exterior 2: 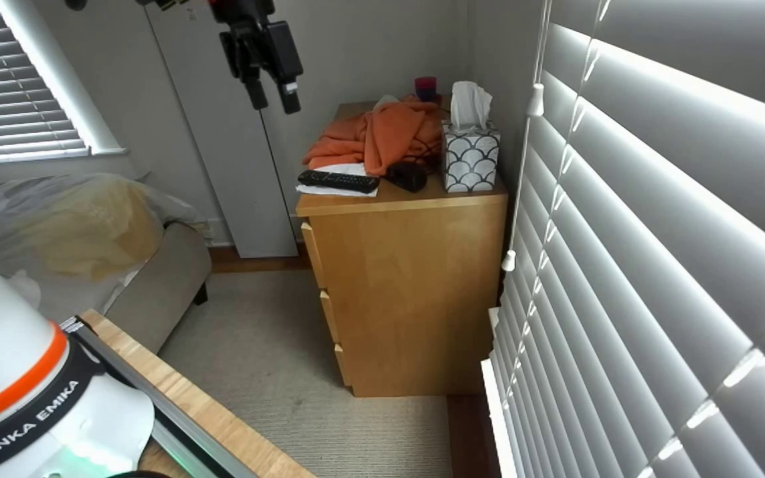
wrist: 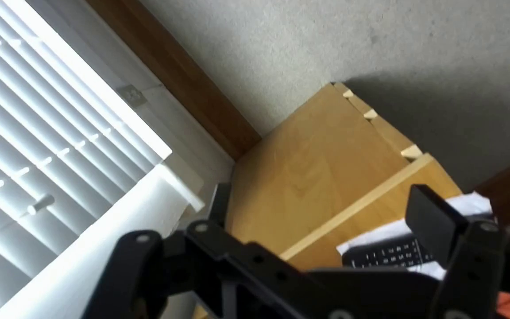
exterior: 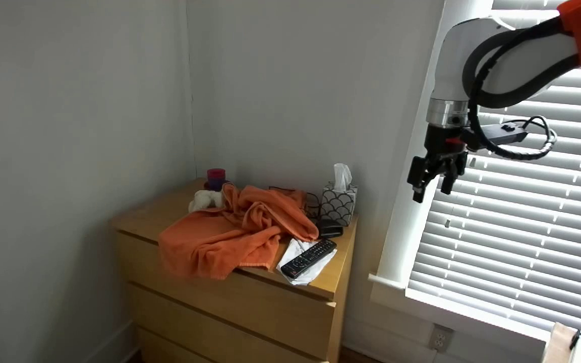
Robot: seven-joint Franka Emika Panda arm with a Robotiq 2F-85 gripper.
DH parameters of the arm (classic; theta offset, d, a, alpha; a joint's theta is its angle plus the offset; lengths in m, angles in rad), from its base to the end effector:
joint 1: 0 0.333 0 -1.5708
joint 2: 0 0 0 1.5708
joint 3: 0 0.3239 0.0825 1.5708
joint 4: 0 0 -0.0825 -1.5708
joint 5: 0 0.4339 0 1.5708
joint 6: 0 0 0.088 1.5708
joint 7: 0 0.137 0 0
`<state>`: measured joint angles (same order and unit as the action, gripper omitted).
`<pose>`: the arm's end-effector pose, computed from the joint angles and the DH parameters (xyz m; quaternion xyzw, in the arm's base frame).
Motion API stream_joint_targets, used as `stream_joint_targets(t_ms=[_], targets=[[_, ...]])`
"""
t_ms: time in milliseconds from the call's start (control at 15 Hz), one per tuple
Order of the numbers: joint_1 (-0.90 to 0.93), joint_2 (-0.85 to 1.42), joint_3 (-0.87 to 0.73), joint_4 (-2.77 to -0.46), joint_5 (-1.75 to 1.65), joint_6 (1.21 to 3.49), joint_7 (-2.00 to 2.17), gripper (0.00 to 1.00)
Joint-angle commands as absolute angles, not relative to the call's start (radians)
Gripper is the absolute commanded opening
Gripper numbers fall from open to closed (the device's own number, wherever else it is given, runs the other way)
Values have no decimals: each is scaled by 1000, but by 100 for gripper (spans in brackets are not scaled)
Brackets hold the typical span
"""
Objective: Press a button on the bedside alarm clock radio
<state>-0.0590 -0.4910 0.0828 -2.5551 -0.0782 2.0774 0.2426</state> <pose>0.4313 0.0022 0.3887 0.9940 -0.0951 0.0124 0.0526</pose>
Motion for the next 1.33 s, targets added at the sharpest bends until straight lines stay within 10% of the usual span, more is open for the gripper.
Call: stream_joint_targets(t_ms=[0,1267], targets=[[-66,-302,59,-2425,-117,2210,194,100],[5,340,21,-2029,-90,2670,35,100]])
